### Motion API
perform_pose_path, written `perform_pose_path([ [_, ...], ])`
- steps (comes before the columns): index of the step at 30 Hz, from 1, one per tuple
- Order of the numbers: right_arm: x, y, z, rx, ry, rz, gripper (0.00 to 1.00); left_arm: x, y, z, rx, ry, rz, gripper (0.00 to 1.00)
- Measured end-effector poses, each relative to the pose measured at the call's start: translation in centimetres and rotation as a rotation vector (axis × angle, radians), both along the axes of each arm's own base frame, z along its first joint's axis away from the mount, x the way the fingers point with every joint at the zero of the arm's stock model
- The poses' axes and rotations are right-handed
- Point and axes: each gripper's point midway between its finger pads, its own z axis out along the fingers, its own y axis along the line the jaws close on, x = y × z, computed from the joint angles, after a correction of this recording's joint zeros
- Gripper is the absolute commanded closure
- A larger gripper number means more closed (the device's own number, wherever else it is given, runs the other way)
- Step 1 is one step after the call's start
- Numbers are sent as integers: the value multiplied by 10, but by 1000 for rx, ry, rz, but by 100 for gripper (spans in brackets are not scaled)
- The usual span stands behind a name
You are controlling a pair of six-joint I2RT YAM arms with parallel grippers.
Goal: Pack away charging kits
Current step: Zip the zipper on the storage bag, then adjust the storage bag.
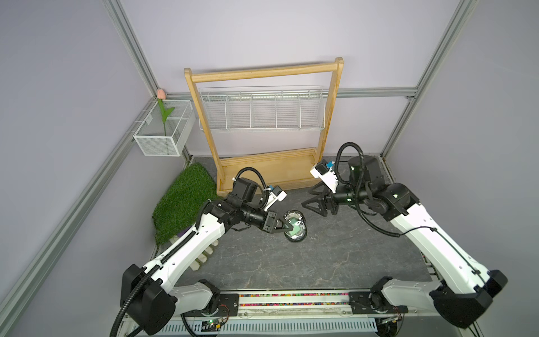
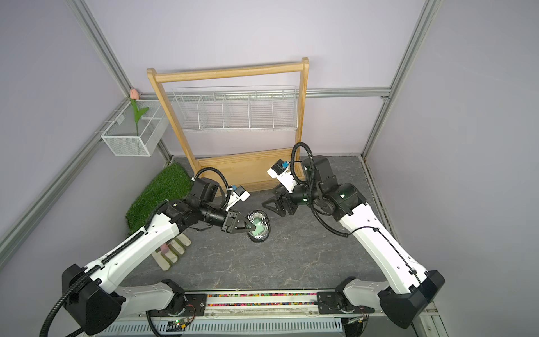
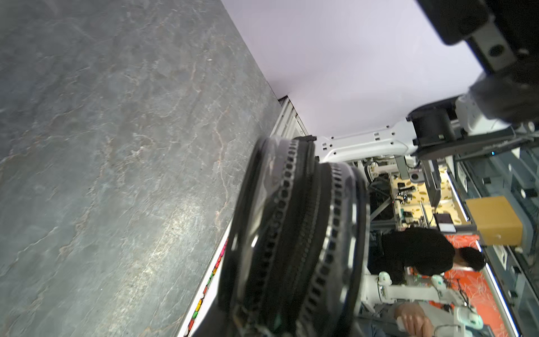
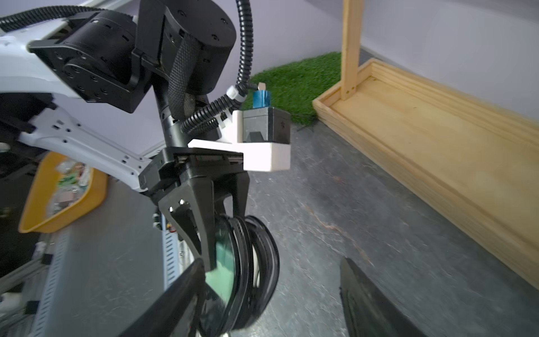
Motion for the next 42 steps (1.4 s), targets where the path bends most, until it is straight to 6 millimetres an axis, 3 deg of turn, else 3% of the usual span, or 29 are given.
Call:
perform_pose_path([
  [6, -13, 13, -31, 33, 190, 85, 28, -1, 0, 3, -4, -25, -16, 100],
  [9, -20, 17, -30, 77, 232, 125, 45, -3, 1, 2, 2, -22, -23, 100],
  [11, -23, 19, -31, 94, 256, 141, 51, -3, 1, 0, 10, -19, -28, 100],
  [15, -27, 21, -30, 115, 280, 162, 53, -4, 2, 1, 17, -24, -38, 100],
  [21, -33, 23, -32, 128, 306, 188, 49, -1, -1, 4, 23, -38, -54, 100],
  [24, -35, 24, -36, 123, 315, 193, 79, -2, -1, 1, 28, -35, -60, 100],
  [31, -35, 24, -41, 115, 329, 184, 93, -4, 0, 0, 38, -32, -67, 100],
  [34, -34, 24, -39, 121, 329, 180, 94, -2, 1, 1, 41, -38, -58, 100],
  [39, -24, 30, -37, 174, 329, 142, 94, 13, 8, 8, 20, -41, 9, 34],
  [42, -22, 30, -37, 212, 366, 96, 94, 31, 11, 17, -33, -75, 106, 8],
])
